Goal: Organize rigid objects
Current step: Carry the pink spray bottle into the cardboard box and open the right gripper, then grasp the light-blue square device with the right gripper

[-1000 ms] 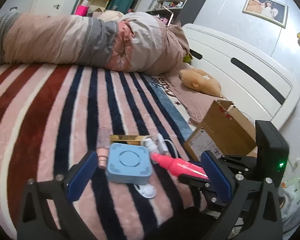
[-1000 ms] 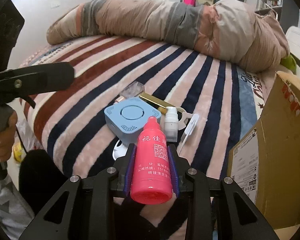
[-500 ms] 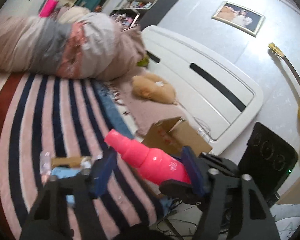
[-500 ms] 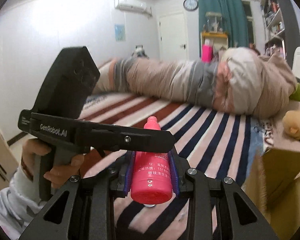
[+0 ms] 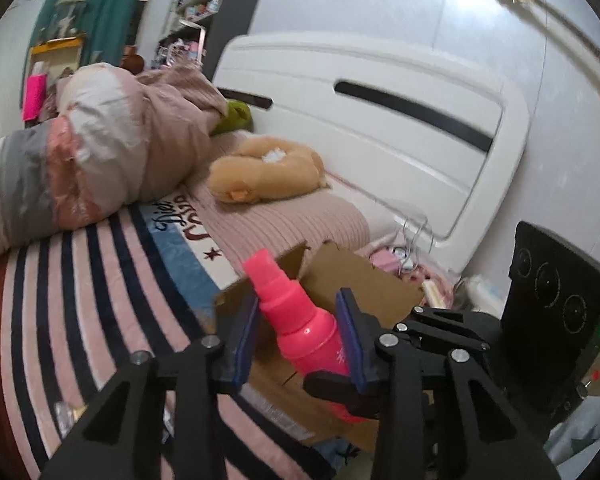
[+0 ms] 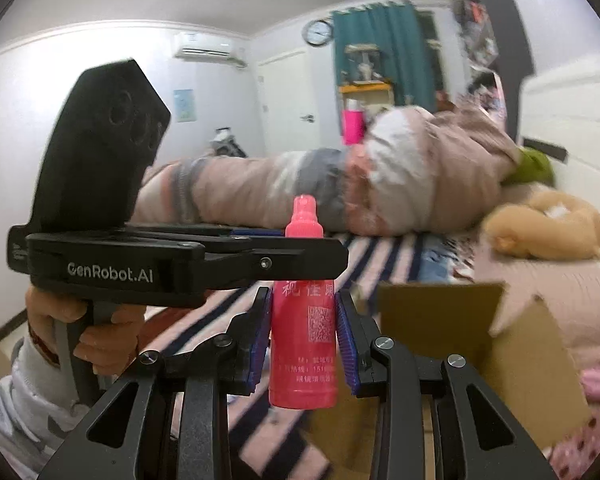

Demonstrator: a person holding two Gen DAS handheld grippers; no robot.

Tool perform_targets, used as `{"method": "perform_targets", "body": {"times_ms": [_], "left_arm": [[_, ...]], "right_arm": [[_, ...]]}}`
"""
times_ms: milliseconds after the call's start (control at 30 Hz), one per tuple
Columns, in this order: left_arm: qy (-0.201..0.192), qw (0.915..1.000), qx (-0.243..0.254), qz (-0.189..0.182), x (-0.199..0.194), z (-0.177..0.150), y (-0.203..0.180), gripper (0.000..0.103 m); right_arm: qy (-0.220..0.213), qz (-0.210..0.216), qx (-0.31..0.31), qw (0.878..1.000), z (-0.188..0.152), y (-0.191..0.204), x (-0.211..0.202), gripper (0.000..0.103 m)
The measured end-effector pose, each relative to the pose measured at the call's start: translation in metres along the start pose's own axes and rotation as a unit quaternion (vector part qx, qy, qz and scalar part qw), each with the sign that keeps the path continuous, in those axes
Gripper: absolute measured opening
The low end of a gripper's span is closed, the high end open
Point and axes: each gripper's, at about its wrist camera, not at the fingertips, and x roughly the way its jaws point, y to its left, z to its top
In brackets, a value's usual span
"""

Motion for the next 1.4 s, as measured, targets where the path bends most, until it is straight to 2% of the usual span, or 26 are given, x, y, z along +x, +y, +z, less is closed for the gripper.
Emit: {"method": "perform_targets", "body": {"times_ms": [133, 333, 400, 467, 500, 567, 633, 733, 867, 967, 1033, 1100, 1200, 1267, 1400], "left_arm": [[0.036, 0.9992, 0.016, 0.003, 0.033, 0.000, -0.015, 0.030], [0.073, 0.9968, 0.020, 0.023, 0.061, -0.004, -0.019, 0.030], [0.078, 0.9963, 0.018, 0.030, 0.064, -0.006, -0.018, 0.035], [0.076, 0.9963, 0.015, 0.036, 0.060, -0.006, -0.015, 0.051], [0.073, 0.9965, 0.013, 0.039, 0.060, -0.006, -0.013, 0.055], [0.063, 0.9970, 0.011, 0.044, 0.051, -0.005, -0.010, 0.062], [0.049, 0.9975, 0.006, 0.050, 0.036, -0.004, -0.005, 0.067], [0.026, 0.9972, 0.000, 0.071, 0.012, -0.004, 0.003, 0.074], [-0.003, 0.9936, -0.019, 0.111, -0.031, -0.008, 0.023, 0.077], [-0.023, 0.9878, -0.037, 0.150, -0.066, -0.017, 0.042, 0.080], [-0.035, 0.9811, -0.051, 0.183, -0.091, -0.028, 0.059, 0.081], [-0.043, 0.9761, -0.063, 0.204, -0.107, -0.038, 0.071, 0.081], [-0.054, 0.9659, -0.091, 0.236, -0.134, -0.062, 0.099, 0.082], [-0.057, 0.9617, -0.105, 0.247, -0.146, -0.075, 0.114, 0.083], [-0.050, 0.9579, -0.121, 0.256, -0.155, -0.101, 0.145, 0.086]], "right_arm": [[0.042, -0.028, 0.025, 0.998, -0.011, -0.030, 0.002, 0.027], [0.090, -0.043, 0.048, 0.994, -0.024, -0.055, 0.012, 0.027], [0.108, -0.049, 0.054, 0.992, -0.027, -0.059, 0.018, 0.027], [0.115, -0.057, 0.060, 0.990, -0.031, -0.061, 0.019, 0.027], [0.117, -0.058, 0.065, 0.989, -0.032, -0.063, 0.019, 0.028], [0.113, -0.059, 0.073, 0.989, -0.032, -0.064, 0.015, 0.038], [0.105, -0.067, 0.069, 0.990, -0.029, -0.061, 0.009, 0.066], [0.089, -0.081, 0.050, 0.992, -0.023, -0.052, 0.000, 0.080], [0.065, -0.095, 0.013, 0.993, -0.009, -0.028, -0.004, 0.095], [0.044, -0.125, -0.027, 0.991, 0.002, 0.000, 0.001, 0.096], [0.020, -0.136, -0.057, 0.989, 0.007, 0.023, 0.004, 0.097], [0.017, -0.119, -0.077, 0.990, 0.015, 0.045, 0.013, 0.102], [0.031, -0.069, -0.083, 0.994, 0.022, 0.072, 0.031, 0.103], [0.056, -0.019, -0.087, 0.994, 0.024, 0.091, 0.050, 0.103], [0.117, 0.051, -0.086, 0.988, 0.015, 0.122, 0.094, 0.103]]}}
